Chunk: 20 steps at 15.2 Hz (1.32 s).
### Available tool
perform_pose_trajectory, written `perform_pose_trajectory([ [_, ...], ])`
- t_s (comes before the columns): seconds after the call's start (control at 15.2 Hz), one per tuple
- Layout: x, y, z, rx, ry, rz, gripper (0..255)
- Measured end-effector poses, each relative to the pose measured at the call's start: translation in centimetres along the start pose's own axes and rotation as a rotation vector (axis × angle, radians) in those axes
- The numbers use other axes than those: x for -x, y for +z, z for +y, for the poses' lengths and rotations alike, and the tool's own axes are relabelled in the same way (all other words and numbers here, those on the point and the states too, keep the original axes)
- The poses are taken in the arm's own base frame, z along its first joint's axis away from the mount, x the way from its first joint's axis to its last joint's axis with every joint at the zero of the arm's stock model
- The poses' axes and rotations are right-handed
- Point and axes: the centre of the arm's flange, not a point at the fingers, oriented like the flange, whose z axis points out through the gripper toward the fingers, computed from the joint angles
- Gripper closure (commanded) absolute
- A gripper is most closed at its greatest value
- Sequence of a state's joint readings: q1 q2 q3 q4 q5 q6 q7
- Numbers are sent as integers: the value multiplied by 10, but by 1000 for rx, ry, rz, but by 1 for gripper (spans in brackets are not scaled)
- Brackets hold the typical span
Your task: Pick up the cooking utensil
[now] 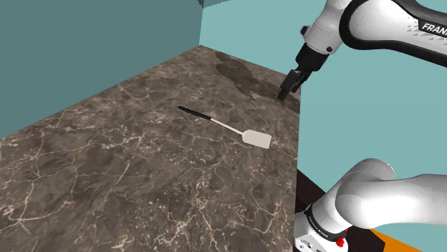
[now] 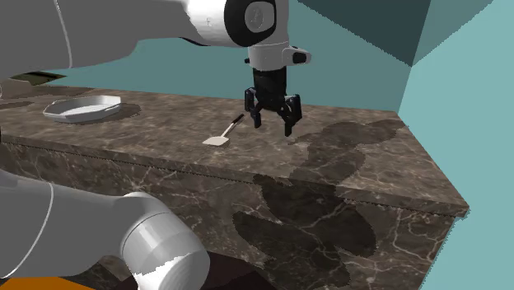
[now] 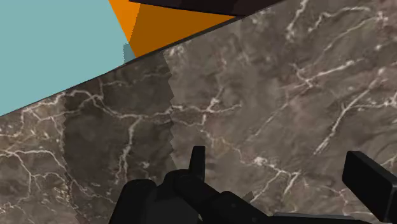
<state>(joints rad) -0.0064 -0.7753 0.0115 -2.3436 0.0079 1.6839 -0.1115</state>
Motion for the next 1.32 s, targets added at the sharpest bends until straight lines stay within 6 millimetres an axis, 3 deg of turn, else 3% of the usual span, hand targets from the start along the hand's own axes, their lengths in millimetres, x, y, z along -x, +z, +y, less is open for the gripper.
perform_pose_trajectory([
  [0.13, -3, 1, -5, -1, -9, -1, 0],
  [0.33, -18, 3, -33, -7, -60, -8, 0],
  [0.99, -66, 19, -153, -32, -258, -32, 0],
  [1.32, -78, 26, -211, -44, -350, -45, 0],
])
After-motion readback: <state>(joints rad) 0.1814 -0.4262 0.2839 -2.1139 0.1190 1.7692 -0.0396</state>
